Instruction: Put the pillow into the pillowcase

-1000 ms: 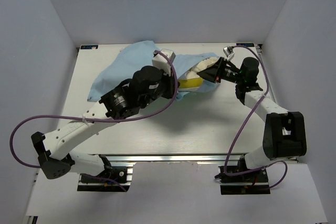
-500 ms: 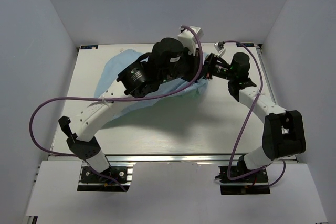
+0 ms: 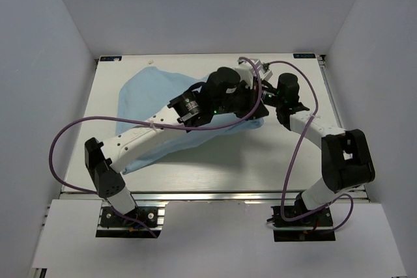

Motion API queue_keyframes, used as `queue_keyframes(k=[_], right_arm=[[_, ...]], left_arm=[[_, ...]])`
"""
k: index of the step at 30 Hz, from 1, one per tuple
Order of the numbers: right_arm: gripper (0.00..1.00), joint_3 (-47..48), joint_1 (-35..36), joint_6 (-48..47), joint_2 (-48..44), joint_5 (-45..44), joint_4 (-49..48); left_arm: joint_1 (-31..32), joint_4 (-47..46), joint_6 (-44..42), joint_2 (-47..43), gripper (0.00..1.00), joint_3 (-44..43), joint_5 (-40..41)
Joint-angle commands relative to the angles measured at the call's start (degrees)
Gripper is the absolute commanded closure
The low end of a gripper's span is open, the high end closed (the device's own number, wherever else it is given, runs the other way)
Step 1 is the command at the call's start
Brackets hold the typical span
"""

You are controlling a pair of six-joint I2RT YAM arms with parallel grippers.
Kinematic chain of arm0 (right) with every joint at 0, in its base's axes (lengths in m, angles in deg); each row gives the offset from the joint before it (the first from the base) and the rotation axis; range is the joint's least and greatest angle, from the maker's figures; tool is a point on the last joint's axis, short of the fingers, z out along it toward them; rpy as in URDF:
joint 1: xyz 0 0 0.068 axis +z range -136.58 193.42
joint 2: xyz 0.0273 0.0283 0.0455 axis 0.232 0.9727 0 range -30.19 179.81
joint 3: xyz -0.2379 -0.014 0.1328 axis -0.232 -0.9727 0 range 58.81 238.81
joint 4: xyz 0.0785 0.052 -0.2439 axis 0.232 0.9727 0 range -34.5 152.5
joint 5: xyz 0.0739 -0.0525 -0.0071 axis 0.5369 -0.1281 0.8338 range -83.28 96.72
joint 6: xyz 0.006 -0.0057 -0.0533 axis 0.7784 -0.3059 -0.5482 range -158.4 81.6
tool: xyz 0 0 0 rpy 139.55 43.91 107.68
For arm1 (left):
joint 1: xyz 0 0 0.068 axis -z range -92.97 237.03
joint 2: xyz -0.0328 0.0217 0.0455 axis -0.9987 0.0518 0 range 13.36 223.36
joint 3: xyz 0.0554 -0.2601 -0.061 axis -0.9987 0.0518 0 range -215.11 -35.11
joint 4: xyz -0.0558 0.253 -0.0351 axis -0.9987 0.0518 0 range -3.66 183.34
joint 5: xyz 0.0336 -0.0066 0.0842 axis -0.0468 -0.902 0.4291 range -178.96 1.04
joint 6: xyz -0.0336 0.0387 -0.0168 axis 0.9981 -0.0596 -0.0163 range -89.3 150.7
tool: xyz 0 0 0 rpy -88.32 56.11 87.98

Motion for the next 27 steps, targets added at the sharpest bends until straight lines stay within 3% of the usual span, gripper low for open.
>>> queue_keyframes(k=[1, 2, 5, 6, 10, 15, 20, 24, 26, 27], right_arm=[[0.69, -2.2, 1.4, -8.2, 1.2, 2.1, 4.9], [0.68, -3.5, 1.1, -9.0, 0.3, 2.9, 5.6], [0.66, -5.1, -0.3, -15.1, -1.4, 4.5, 10.7], [0.66, -5.4, -0.8, -16.8, -1.5, 5.1, 12.2], [0.65, -6.6, -3.1, -23.2, -0.6, 9.0, 17.1], [0.63, -4.2, -4.0, -31.7, 3.3, 10.9, 24.7], [0.61, -2.2, -3.2, -33.2, 5.0, 13.7, 24.5], [0.44, 3.7, 0.1, -40.2, 6.2, 15.9, 34.9], [0.32, 5.6, 0.0, -43.4, 5.1, 12.3, 39.6], [0.28, 5.7, -0.5, -44.6, 4.3, 6.1, 41.0]], left_arm=[[0.2, -6.6, -0.2, -3.6, 0.96, 7.2, -1.3], [-0.9, -6.9, -0.4, -4.2, 0.93, 10.1, -0.2], [-2.6, -10.2, -0.2, -8.4, 0.67, 21.1, 0.7], [-2.8, -10.5, -0.2, -10.1, 0.53, 22.6, 1.2], [-3.1, -7.5, -1.9, -12.6, 0.25, 21.9, 1.9], [-3.1, 1.1, -5.9, -14.5, 0.19, 13.9, 5.1], [-3.8, 5.7, -11.2, -14.5, 0.08, 13.3, 17.9], [-5.0, 4.6, -12.9, -8.0, 0.07, 16.3, 18.6], [-5.0, 4.1, -13.4, -4.3, 0.07, 15.9, 19.2], [-5.0, 4.0, -13.5, -3.3, 0.07, 15.4, 19.5]])
